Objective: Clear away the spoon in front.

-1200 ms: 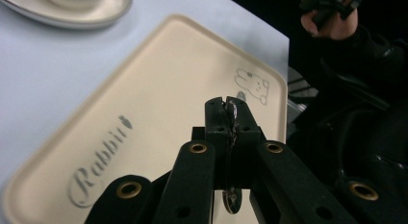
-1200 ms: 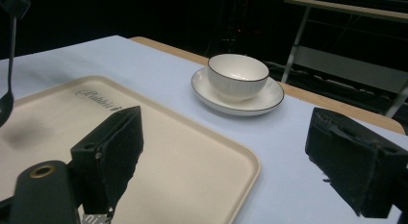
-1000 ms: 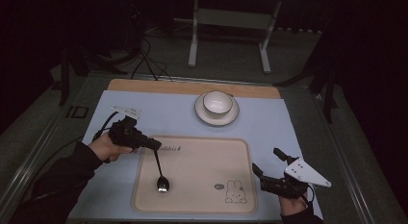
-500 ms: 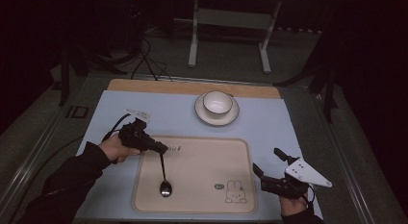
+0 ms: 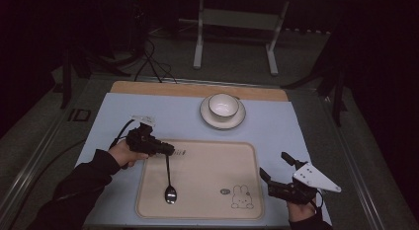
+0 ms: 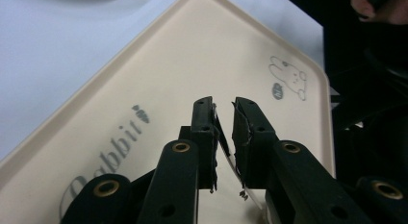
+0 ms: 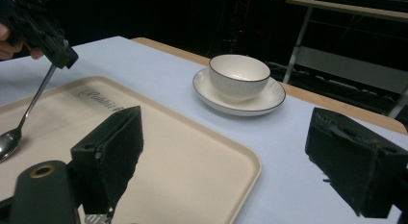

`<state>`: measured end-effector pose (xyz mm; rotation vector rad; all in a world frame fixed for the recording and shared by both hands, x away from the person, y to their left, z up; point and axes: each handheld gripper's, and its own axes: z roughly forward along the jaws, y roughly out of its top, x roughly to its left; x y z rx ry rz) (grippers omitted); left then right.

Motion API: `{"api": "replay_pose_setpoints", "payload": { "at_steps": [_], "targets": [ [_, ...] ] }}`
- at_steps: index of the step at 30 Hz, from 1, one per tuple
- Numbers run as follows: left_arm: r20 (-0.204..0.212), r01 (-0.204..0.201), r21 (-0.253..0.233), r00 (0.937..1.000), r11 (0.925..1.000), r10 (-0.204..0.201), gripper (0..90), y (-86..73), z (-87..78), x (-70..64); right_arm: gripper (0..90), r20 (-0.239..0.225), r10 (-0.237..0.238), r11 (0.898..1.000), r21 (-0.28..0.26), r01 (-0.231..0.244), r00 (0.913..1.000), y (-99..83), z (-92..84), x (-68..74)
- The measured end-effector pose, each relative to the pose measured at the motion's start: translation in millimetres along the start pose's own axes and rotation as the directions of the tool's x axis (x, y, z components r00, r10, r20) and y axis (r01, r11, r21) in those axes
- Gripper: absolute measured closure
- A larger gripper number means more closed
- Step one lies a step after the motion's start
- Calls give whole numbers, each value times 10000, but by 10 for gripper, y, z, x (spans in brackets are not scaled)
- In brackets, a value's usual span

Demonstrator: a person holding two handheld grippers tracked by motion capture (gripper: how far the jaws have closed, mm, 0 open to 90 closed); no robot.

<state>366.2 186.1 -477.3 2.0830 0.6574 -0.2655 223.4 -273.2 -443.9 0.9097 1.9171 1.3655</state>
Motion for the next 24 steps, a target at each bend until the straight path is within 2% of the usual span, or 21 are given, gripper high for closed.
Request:
{"api": "replay_pose_setpoints", "payload": {
  "at_steps": [2, 12, 24],
  "targets": [
    [-104, -18, 5, 9999, 10000, 18, 792, -14, 29, 17, 131, -2, 0, 10000, 15, 0, 10000, 0, 2, -2],
    [-461, 400, -300, 9981, 9988, -413, 785, -85, 155, 149, 131, -84, 7, 10000, 56, -6, 10000, -3, 6, -1],
    [-933, 823, -490, 9919, 9954, -866, 752, -166, 276, 251, 132, -136, 17, 10000, 74, -16, 9999, -3, 9, 2]
  ]
}}
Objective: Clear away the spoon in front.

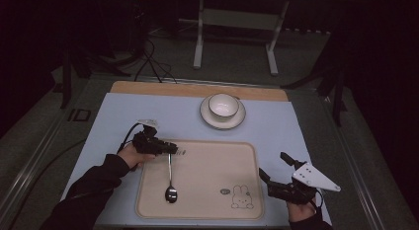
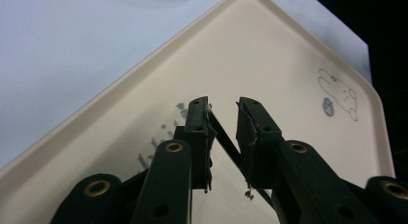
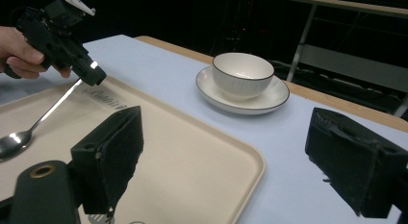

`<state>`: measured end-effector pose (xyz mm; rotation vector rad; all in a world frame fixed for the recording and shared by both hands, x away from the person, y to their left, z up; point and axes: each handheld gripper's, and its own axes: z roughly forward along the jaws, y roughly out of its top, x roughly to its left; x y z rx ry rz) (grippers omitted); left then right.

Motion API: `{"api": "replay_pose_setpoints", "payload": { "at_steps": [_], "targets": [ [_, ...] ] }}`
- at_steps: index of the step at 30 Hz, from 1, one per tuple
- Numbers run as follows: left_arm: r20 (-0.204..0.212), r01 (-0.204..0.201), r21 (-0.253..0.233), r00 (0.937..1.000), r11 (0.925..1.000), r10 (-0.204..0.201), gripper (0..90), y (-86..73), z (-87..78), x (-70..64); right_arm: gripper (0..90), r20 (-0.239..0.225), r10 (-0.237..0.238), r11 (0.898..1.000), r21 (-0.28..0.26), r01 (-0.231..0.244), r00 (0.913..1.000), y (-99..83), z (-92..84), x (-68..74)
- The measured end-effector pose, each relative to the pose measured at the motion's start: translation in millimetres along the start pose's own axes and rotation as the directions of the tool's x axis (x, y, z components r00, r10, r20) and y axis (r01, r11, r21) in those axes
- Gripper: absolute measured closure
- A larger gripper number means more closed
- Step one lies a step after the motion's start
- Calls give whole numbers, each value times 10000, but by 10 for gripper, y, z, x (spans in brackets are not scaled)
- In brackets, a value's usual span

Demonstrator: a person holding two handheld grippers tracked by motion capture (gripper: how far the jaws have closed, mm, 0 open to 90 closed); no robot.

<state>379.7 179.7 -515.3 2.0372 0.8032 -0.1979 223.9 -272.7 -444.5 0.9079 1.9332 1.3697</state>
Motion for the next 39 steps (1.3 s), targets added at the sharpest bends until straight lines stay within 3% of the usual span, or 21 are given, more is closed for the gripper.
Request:
{"api": "replay_pose_setpoints", "payload": {
  "at_steps": [8, 12, 15, 22, 28, 36, 39],
  "targets": [
    [-624, 80, 484, 9980, 9988, -50, 686, -19, 104, 12, 132, -34, -6, 10000, 13, 6, 10000, 0, 1, 2],
    [-1396, 195, 681, 9902, 9975, -99, 617, -17, 138, 2, 132, -50, 1, 10000, 17, -1, 10000, -1, 4, 2],
    [-1602, 202, 807, 9871, 9965, -71, 613, -22, 165, 2, 132, -72, -10, 10000, 11, 10, 10000, 0, 3, 3],
    [-1596, -117, 1042, 9868, 9945, 284, 613, -26, 248, -35, 132, -117, -24, 10000, 29, 24, 9999, -1, 8, 4],
    [-1619, -136, 945, 9864, 9954, 288, 612, 2, 299, -43, 132, -125, -51, 10000, 49, 52, 9999, -1, 9, 9],
    [-2194, -232, 819, 9748, 9964, 407, 573, 24, 320, -61, 132, -148, -56, 10000, 50, 56, 9999, -1, 8, 9],
    [-2240, -271, 792, 9736, 9965, 443, 561, 38, 313, -74, 132, -144, -46, 10000, 46, 46, 9999, -1, 8, 7]
  ]
}}
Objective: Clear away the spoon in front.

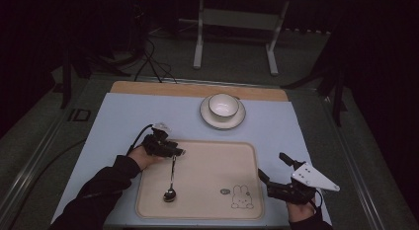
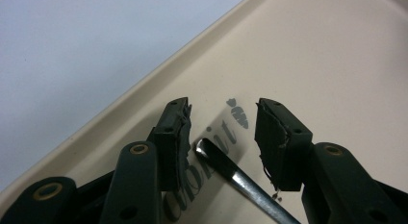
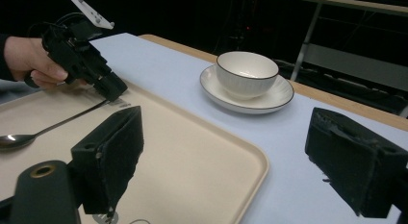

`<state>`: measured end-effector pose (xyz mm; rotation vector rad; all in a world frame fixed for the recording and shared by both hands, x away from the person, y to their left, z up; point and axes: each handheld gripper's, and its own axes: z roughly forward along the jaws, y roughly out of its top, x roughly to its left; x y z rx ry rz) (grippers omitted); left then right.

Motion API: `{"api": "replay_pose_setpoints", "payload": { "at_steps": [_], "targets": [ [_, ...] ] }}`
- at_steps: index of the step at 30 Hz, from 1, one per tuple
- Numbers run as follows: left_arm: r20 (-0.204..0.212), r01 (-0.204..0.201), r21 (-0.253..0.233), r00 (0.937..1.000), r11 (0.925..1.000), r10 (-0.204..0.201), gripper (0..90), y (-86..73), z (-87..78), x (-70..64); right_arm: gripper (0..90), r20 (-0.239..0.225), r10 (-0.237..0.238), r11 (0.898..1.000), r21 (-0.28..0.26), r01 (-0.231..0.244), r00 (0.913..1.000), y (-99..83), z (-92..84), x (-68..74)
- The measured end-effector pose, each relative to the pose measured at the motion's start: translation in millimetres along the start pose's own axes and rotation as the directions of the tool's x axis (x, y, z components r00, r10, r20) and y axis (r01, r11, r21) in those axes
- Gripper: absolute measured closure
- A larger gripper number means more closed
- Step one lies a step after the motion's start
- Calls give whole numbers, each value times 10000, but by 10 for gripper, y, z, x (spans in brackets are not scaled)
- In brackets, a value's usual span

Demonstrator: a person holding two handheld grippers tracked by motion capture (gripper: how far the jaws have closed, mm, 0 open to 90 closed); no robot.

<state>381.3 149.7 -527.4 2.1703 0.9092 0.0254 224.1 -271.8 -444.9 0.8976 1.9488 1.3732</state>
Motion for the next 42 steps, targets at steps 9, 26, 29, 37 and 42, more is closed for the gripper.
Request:
{"api": "replay_pose_setpoints", "payload": {
  "at_steps": [9, 26, 29, 37, 42],
  "targets": [
    [-153, 52, -178, 9999, 9998, -55, 561, 71, -128, -28, 132, 29, -6, 10000, 6, 6, 10000, 1, -2, 4],
    [82, -125, -302, 9999, 9995, 127, 306, 218, -381, -231, 133, 19, -24, 10000, 13, 24, 10000, -1, 2, -1],
    [-13, -198, -433, 9998, 9989, 198, 259, 228, -429, -280, 133, 29, -41, 10000, 18, 41, 10000, 0, 0, 2],
    [622, 46, -651, 9981, 9979, -6, 49, 207, -529, -317, 132, 26, -58, 10000, 58, 58, 10000, -1, 7, 4],
    [492, -137, -1070, 9986, 9942, 191, 10, 159, -564, -375, 132, 9, 31, 10000, 65, -31, 10000, -4, 9, -2]
  ]
}}
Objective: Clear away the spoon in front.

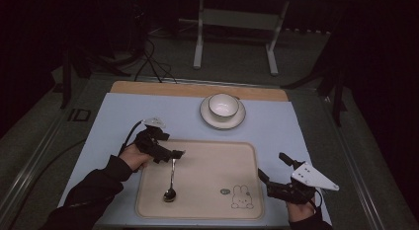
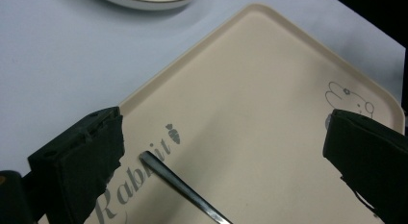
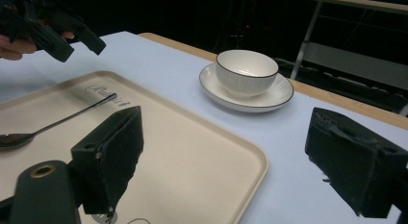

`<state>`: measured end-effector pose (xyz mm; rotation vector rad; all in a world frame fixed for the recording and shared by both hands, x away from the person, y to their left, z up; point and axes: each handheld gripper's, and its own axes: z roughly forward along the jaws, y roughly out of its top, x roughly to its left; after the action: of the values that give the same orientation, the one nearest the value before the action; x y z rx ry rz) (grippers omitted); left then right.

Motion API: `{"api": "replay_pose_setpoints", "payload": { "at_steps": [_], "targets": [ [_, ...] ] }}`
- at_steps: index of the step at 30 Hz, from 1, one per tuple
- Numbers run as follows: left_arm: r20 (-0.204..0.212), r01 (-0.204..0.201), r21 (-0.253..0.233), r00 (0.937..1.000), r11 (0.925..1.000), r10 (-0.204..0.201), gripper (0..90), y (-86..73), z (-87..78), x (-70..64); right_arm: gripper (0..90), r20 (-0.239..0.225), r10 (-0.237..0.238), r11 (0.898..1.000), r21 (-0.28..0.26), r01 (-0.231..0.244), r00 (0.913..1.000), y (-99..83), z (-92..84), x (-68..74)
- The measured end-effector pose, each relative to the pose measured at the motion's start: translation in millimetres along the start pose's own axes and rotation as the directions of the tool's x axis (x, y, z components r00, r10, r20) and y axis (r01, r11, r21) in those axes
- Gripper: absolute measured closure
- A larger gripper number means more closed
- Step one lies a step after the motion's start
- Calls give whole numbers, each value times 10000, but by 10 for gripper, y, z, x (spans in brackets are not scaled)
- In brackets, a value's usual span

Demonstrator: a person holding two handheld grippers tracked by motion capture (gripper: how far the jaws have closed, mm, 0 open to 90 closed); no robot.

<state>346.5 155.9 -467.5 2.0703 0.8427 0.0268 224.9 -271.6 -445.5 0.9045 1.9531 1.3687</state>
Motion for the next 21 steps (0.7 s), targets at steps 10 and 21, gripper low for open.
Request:
{"api": "replay_pose_setpoints", "payload": {
  "at_steps": [10, 21],
  "targets": [
    [-146, -529, -524, 9985, 9972, 522, 10, -85, -93, -130, 132, 15, -14, 10000, 45, 14, 10000, -2, 7, -2],
    [-231, -922, -972, 9956, 9910, 904, 10, -177, -283, -325, 132, -2, -79, 10000, 58, 79, 10000, 2, 8, 13]
  ]
}}
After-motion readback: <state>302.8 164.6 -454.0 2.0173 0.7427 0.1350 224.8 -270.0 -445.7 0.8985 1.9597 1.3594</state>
